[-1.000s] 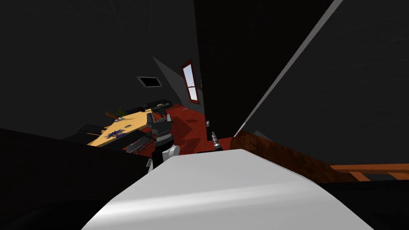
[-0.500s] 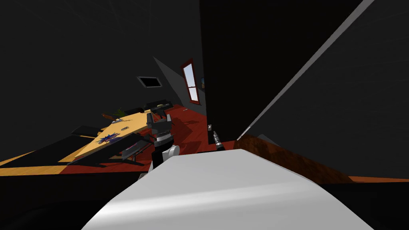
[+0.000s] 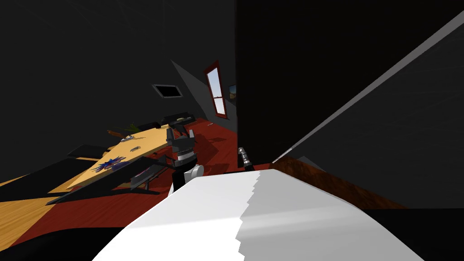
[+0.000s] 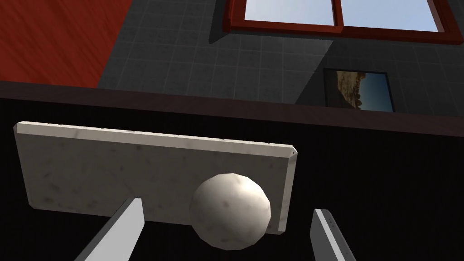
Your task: Push the door open
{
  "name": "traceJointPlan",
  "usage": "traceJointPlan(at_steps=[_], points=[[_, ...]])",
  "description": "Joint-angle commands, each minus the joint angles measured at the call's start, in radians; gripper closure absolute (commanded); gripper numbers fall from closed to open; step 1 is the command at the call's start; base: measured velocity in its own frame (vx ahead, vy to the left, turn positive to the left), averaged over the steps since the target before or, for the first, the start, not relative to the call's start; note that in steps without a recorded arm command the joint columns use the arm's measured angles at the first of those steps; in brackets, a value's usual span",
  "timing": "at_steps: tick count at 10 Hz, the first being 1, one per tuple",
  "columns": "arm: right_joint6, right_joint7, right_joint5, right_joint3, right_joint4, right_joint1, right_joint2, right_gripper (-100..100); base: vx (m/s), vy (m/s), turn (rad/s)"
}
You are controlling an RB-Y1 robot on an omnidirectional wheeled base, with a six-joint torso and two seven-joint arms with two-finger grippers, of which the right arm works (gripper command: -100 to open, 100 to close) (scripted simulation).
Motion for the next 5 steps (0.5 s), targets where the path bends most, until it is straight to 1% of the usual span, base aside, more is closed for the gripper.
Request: traceJointPlan(at_steps=[1, 5], points=[[0.0, 0.001, 0.0, 0.0, -0.001, 0.001, -0.002, 100, -0.016, -0.001, -0.008], [0.0, 0.001, 0.0, 0.0, -0.001, 0.001, -0.002, 100, -0.024, -0.002, 0.001]])
